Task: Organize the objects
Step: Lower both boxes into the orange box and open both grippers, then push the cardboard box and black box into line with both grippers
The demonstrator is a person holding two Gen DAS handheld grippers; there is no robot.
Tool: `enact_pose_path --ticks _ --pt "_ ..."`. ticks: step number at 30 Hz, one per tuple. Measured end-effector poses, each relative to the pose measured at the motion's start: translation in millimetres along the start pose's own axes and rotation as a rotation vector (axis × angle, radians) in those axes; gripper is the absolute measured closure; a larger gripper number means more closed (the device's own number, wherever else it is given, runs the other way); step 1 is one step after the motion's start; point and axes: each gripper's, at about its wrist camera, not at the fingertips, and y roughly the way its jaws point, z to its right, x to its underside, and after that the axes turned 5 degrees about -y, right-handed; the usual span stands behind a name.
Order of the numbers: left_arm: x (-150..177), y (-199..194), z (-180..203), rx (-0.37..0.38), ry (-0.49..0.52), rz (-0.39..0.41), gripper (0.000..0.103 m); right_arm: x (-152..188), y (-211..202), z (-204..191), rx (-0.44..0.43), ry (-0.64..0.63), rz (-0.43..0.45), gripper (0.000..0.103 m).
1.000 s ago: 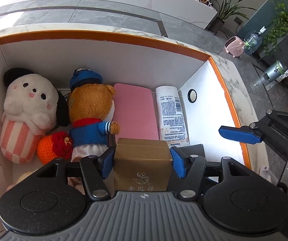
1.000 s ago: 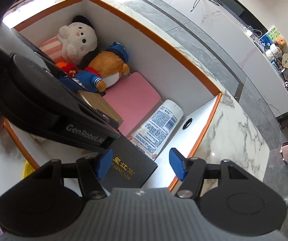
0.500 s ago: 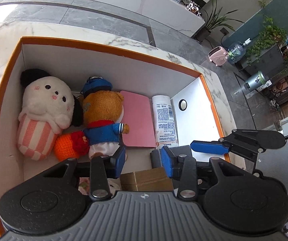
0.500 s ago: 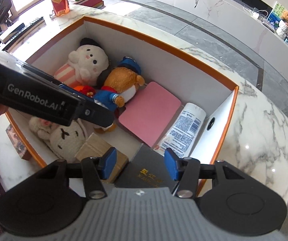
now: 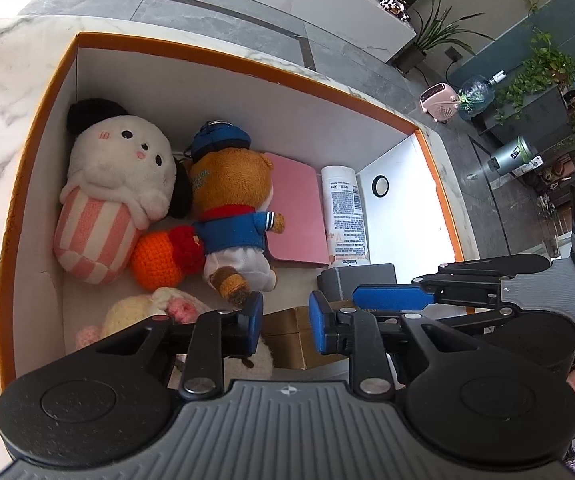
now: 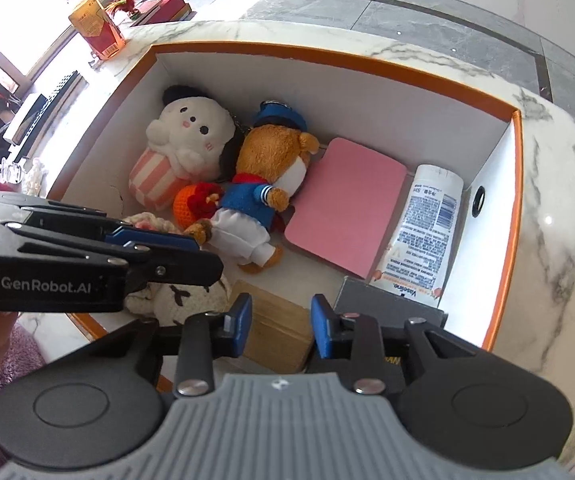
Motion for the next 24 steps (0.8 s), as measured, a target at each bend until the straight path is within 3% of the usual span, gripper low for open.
enact_pose_path --ticks 8,12,16,24 --pt "5 -2 -9 -0.002 -0.005 -0.01 0.075 1 -1 -8 0.034 0.035 -0.029 0.043" --pt "7 -3 -12 -0.017 -0.015 0.0 0.076 1 3 -8 0.05 0.055 -0.027 0.042" --pt "9 -7 -14 -0.011 -0.019 -0.007 0.076 3 11 -13 0.061 0.103 -0.084 0.025" --pt "10 -10 -12 0.003 -0.027 0.004 0.076 8 30 -16 0.061 0.206 -0.165 0.029"
